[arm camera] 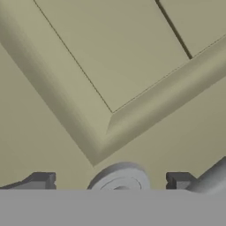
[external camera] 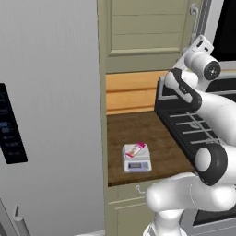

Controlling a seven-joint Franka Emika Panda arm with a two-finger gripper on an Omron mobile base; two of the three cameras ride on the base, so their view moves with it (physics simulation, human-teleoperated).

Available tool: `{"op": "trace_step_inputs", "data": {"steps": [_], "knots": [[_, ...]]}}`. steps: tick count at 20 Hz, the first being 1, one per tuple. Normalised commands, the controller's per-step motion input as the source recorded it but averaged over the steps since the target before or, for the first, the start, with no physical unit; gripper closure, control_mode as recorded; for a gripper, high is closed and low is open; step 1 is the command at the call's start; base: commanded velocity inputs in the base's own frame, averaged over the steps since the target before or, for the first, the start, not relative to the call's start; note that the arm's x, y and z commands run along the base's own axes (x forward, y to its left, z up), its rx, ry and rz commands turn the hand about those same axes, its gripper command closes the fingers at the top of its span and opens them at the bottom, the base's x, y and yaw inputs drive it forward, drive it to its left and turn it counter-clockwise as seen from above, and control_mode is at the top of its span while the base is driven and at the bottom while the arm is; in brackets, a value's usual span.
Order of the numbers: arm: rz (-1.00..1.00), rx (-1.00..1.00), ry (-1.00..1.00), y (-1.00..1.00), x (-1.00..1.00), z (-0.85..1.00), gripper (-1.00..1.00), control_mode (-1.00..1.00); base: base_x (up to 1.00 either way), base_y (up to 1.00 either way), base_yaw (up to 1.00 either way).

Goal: Pick the bar and place it on the digital scale for weighing, and close the cabinet.

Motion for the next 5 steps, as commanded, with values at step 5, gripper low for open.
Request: {"op": "trace_step_inputs", "data": {"steps": [5], "knots": [[-0.03,0.0,0.0,0.0,0.53,0.0,-1.0,-1.0,0.0,0.0,0.0]]}}
